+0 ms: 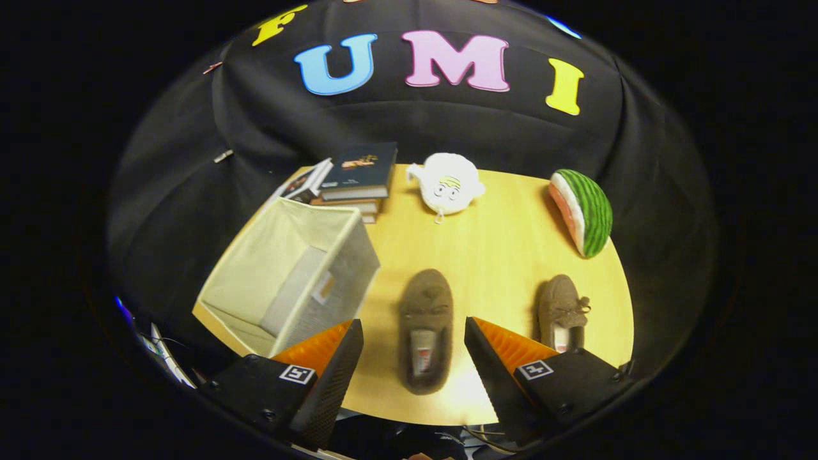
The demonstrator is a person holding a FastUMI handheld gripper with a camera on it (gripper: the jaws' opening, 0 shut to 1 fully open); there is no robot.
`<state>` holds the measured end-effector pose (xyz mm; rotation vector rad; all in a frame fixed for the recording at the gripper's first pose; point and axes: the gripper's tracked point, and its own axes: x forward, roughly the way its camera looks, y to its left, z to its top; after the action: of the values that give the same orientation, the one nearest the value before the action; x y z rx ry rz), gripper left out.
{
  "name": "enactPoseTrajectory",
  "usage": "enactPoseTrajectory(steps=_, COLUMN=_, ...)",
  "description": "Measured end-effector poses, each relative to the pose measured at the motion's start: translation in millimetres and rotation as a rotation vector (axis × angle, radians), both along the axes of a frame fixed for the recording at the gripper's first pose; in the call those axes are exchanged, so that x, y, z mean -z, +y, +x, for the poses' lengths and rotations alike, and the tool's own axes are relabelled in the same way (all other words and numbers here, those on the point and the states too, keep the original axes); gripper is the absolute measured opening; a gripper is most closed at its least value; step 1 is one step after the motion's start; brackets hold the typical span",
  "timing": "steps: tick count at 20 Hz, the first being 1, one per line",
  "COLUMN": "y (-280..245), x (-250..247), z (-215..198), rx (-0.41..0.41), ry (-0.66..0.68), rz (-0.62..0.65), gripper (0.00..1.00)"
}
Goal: Open the storage box then place both shoes into the box .Put the left shoe in first, then the right shoe, with the right side of both shoes facing outward in a uniform manner.
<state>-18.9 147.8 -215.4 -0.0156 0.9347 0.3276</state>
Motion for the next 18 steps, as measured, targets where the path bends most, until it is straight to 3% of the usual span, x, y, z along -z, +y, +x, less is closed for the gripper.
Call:
enactPoseTrajectory(steps=4, y=-20, x=53, z=-2, rx=-0.017, ry=0.096, rz=-0.089, gripper=0.99)
enactPoseTrajectory(steps=11, y=-15, x=127, z=17, rx=-0.049, ry=0.213, rz=-0.137, gripper=0.97)
enactPoseTrajectory(steps=15, y=-5, x=142, z=26, rx=-0.041, ry=0.262, rz=-0.048, gripper=0.98)
enactPoseTrajectory(steps=16, y=-1, x=144, z=27, rx=-0.043, ry=0.279, rz=-0.018, gripper=0.97)
enactPoseTrajectory(steps=18, y=7, x=148, z=24, rx=-0.044, ry=0.32, rz=0.043, gripper=0.8)
